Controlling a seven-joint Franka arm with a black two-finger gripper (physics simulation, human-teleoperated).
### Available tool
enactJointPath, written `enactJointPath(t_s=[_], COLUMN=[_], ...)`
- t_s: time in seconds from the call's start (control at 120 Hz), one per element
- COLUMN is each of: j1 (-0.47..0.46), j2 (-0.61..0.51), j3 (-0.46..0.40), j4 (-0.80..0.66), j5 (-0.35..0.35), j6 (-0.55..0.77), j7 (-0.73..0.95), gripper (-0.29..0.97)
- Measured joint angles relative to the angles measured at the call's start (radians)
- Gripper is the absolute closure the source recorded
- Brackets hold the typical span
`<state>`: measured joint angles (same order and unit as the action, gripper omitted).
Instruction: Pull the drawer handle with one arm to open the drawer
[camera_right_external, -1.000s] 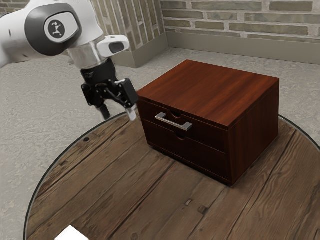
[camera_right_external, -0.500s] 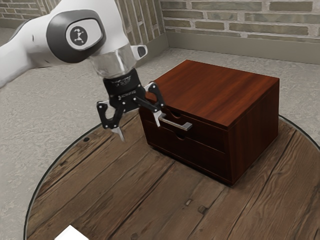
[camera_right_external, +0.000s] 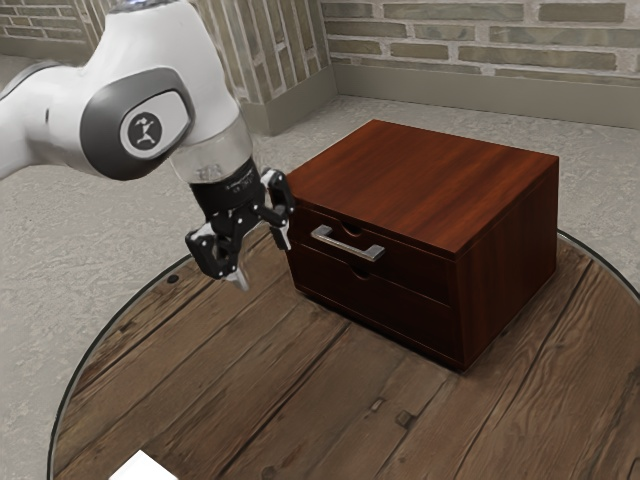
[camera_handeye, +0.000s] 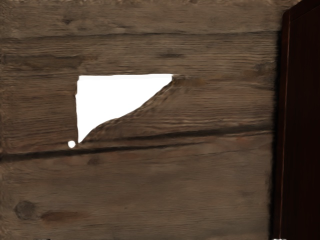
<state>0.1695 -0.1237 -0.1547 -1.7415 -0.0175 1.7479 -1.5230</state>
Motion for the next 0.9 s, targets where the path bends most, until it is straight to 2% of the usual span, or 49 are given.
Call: enactJointPath(t_s=[0.083, 0.317, 0.7, 0.9], j1=[-0.040, -0.051, -0.042, -0.034], j2=[-0.071, -0.024, 0.073, 0.109], j3=[-0.025, -0.049, -0.040, -0.037], j4=[-0.110, -0.112, -0.087, -0.077], j5=[0.033, 0.070, 0.076, 0.111], j6=[0.109, 0.301, 0.405, 0.428], j7=[-0.048, -0.151, -0.254, -0.277], gripper=[0.18, 0.26, 0.30, 0.30])
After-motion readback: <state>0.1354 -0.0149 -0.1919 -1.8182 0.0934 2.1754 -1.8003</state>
